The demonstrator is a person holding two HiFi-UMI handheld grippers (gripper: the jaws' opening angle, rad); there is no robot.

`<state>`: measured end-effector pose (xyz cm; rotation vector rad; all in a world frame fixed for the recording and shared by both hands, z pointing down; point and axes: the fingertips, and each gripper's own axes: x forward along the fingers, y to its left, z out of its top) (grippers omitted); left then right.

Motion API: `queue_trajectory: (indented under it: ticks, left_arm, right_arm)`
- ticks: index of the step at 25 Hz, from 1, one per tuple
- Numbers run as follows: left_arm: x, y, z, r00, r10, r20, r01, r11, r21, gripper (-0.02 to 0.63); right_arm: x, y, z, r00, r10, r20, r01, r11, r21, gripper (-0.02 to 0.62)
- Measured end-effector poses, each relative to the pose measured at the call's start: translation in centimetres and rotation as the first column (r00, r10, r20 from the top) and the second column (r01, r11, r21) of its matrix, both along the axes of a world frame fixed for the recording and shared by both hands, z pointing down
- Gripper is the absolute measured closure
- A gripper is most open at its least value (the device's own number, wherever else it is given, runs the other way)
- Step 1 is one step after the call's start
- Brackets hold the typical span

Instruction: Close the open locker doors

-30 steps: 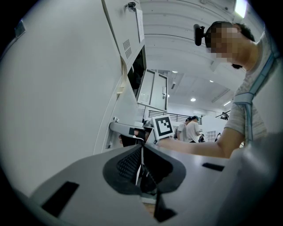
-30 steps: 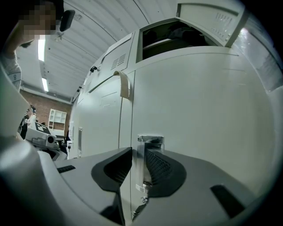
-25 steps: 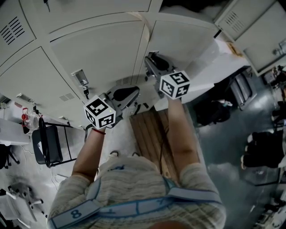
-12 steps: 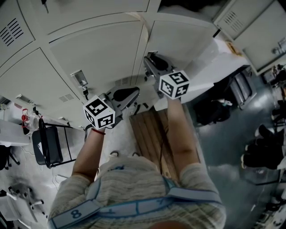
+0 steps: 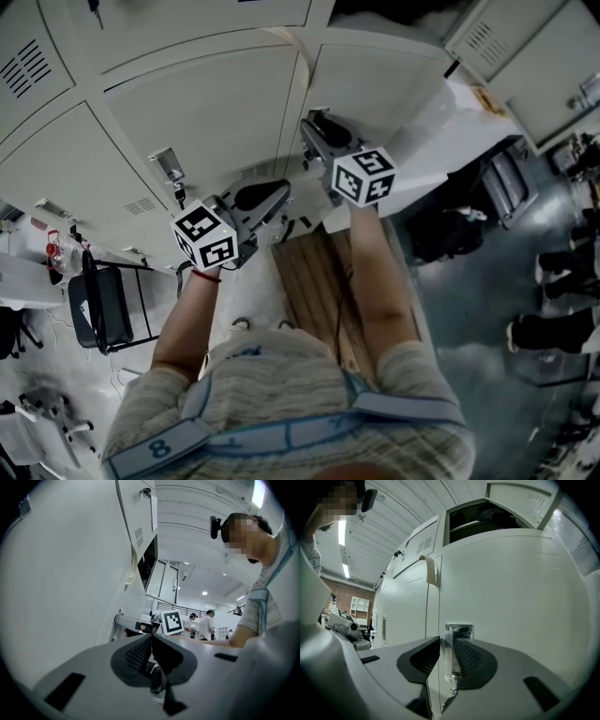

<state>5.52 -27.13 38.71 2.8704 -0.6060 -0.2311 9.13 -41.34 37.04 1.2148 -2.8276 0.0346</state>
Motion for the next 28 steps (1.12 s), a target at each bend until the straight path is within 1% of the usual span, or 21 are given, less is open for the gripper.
queue_trajectory:
  ticks: [6, 13, 21, 24, 28]
  left_arm:
    - [0.1, 0.5, -0.4, 1.0, 0.009, -0.008, -0.009, 1.0, 0.007, 0.601]
    - [0.6, 0.7, -0.6, 1.0, 0.01, -0.005, -0.009, 1.0, 0.025, 0.601]
    - [1.9, 1.3, -1.0, 0.999, 0.031, -0.008, -0.031, 0.999, 0.032, 0.601]
    - [2.6, 1.6, -1.1, 0.999, 0.045, -0.003, -0.045, 0.998, 0.033, 0.601]
    - [3.7, 2.0, -1.4, 0.998, 0.057, -0.005, -0.056, 0.998, 0.035, 0.601]
  right_arm:
    - [0.2, 0.1, 0.0, 1.0, 0.013, 0.008, -0.013, 1.0, -0.005, 0.489]
    - [1.6, 0.9, -0.3, 0.999, 0.035, 0.009, -0.035, 0.999, 0.0, 0.489]
    - [4.0, 2.9, -0.3, 0.997, 0.071, 0.018, -0.071, 0.997, 0.004, 0.489]
    - [5.2, 4.1, -0.1, 0.996, 0.09, 0.014, -0.091, 0.996, 0.013, 0.489]
    - [7.2, 6.2, -0.3, 0.992, 0.123, 0.031, -0.124, 0.992, 0.026, 0.489]
